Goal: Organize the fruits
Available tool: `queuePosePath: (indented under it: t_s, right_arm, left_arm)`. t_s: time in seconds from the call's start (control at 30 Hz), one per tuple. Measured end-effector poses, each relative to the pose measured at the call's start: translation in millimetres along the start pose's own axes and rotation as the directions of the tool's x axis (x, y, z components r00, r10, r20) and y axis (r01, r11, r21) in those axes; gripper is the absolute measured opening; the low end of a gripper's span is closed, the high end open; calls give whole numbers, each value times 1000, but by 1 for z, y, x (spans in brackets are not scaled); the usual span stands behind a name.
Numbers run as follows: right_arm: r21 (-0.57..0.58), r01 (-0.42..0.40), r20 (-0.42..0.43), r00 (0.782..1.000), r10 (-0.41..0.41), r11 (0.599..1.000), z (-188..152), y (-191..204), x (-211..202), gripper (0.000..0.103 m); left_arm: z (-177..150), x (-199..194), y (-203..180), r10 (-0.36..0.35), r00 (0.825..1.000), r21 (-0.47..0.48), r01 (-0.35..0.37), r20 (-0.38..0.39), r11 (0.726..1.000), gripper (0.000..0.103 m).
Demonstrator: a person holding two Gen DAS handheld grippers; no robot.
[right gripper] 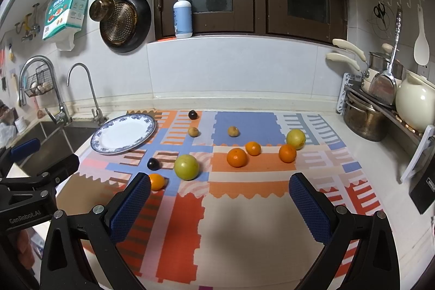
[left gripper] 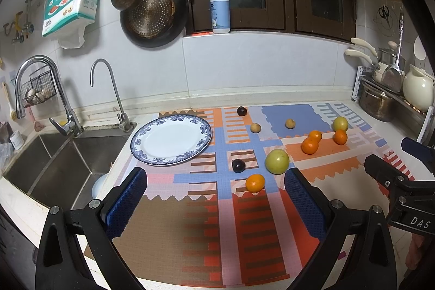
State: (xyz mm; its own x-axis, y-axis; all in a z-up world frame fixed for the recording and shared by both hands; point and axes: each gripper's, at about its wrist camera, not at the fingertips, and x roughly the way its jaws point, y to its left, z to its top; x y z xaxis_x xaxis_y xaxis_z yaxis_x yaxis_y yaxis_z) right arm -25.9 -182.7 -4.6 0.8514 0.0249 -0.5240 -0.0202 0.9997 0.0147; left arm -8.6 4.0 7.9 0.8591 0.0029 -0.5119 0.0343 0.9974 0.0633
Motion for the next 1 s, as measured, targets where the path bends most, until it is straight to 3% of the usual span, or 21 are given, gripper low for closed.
queuePosePath:
  t_s: [1.0]
  right_arm:
    - [-5, -6, 8, 1000, 6, 1000, 1, 2, -2, 102]
  left_arm:
    - [0, -1, 0, 0, 1000, 1, 0, 4, 1000, 103]
